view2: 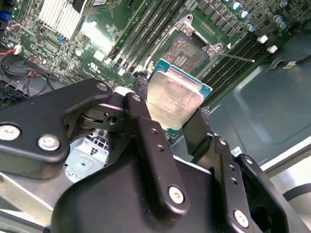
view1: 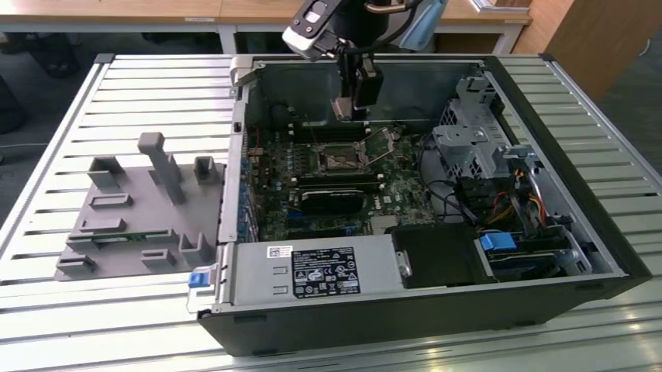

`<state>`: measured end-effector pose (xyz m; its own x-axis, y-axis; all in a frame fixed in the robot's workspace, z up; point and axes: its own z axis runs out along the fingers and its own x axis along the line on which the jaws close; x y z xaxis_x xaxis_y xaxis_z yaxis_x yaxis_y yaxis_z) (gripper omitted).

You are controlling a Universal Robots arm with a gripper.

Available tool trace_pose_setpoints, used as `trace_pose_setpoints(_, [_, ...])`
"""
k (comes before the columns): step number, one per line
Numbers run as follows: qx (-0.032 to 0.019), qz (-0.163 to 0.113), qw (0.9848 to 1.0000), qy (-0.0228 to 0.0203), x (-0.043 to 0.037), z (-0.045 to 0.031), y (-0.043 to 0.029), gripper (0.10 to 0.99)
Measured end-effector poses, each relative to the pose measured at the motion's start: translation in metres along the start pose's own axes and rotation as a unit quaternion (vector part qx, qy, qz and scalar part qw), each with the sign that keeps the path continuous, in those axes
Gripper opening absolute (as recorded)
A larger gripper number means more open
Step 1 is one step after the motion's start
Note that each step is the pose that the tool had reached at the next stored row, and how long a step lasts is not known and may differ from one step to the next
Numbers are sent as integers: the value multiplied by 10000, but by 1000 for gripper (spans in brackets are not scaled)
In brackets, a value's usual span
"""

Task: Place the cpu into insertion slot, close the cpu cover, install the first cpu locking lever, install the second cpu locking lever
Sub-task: 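Place the cpu into insertion slot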

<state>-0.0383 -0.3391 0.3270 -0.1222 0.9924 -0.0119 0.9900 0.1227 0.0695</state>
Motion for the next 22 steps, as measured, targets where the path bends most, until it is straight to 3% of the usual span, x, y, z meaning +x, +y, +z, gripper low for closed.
trace_pose_setpoints(7, [10, 11, 10000, -77, 0, 19, -1, 537])
trace_pose_setpoints(14, [10, 59, 9999, -83, 4, 50, -3, 537])
trace_pose_setpoints(22, [16, 294, 9995, -99, 29, 187, -9, 537])
